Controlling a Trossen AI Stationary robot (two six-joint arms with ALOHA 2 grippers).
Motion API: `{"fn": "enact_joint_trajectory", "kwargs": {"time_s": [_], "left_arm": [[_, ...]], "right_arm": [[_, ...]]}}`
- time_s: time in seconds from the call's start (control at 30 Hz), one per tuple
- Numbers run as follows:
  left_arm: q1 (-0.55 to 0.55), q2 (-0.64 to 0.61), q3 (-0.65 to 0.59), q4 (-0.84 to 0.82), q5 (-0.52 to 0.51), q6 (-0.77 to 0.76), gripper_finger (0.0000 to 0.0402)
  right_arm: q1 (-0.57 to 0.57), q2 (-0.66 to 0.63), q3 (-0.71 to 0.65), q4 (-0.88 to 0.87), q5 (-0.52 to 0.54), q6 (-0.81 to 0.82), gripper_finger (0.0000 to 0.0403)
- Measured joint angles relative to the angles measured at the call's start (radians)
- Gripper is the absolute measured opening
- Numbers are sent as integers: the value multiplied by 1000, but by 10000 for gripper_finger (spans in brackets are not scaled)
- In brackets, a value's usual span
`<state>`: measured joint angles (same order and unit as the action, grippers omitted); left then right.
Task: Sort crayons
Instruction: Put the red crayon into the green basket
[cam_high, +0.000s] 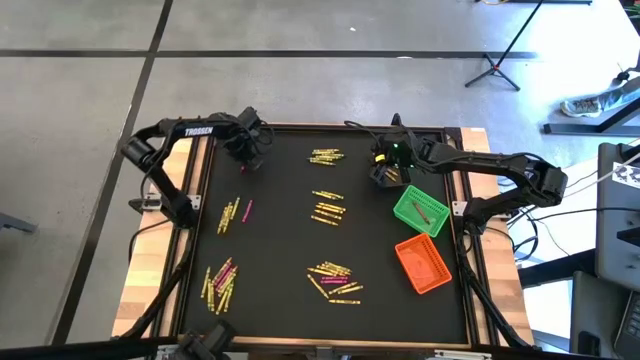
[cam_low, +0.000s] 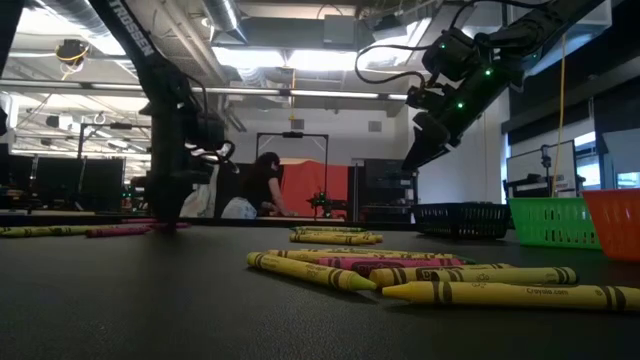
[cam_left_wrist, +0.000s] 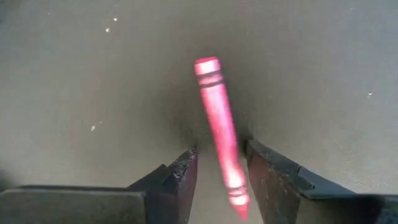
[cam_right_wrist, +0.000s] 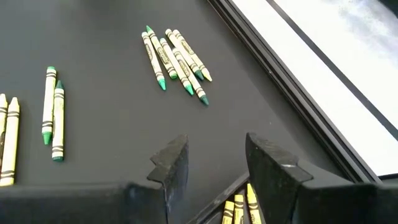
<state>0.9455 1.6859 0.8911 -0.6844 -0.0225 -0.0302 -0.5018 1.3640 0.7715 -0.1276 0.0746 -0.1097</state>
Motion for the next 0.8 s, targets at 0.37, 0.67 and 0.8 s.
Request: {"fn": "enact_joint_trajectory", "kwargs": {"time_s": [0.37, 0.67, 0.8], "left_arm": [[-5, 5, -2, 2, 3, 60, 68], [-50, -13, -2, 15, -31, 102, 5], [-82, -54, -8, 26, -30, 119, 8]], "right_arm": [[0, 0, 0, 1, -2, 0, 159], [0, 52, -1, 13, -206, -6, 159], [0, 83, -1, 67, -294, -28, 171]]}}
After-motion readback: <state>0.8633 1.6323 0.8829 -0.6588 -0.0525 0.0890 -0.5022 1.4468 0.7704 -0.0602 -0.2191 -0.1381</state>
